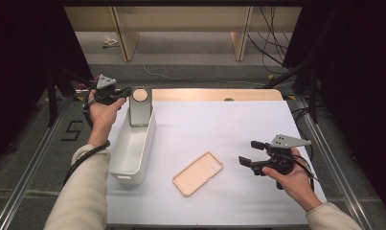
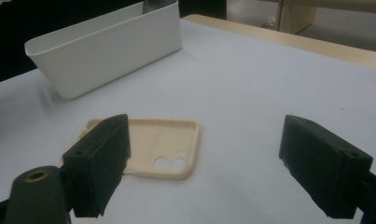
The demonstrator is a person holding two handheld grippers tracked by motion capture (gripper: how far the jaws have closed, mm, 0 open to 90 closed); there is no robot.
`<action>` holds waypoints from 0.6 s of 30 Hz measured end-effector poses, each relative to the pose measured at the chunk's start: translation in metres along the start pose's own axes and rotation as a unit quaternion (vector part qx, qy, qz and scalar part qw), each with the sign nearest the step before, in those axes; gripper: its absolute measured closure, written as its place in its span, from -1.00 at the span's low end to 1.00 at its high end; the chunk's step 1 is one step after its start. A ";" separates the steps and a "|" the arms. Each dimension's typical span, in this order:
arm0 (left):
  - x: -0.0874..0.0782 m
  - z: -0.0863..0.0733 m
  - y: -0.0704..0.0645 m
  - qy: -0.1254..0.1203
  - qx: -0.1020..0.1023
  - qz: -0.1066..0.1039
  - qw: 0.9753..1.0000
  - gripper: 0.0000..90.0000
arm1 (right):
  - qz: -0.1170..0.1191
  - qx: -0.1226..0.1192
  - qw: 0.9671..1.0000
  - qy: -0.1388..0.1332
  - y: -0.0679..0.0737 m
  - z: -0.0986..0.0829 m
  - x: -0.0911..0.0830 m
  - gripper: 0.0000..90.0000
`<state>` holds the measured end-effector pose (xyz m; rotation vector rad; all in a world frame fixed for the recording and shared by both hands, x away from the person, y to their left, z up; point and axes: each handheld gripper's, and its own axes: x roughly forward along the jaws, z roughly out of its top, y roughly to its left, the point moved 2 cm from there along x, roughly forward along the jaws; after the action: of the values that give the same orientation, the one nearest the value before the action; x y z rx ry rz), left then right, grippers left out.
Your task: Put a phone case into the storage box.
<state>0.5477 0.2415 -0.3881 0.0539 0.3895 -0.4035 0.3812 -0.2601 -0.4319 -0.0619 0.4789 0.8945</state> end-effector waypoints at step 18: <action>0.006 -0.008 0.005 0.027 -0.004 0.015 1.000 0.76 | 0.001 0.000 1.000 0.002 0.000 0.000 0.001 -0.62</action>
<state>0.5513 0.2449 -0.3980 0.0622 0.4440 -0.3716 0.3813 -0.2596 -0.4325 -0.0625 0.4821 0.8965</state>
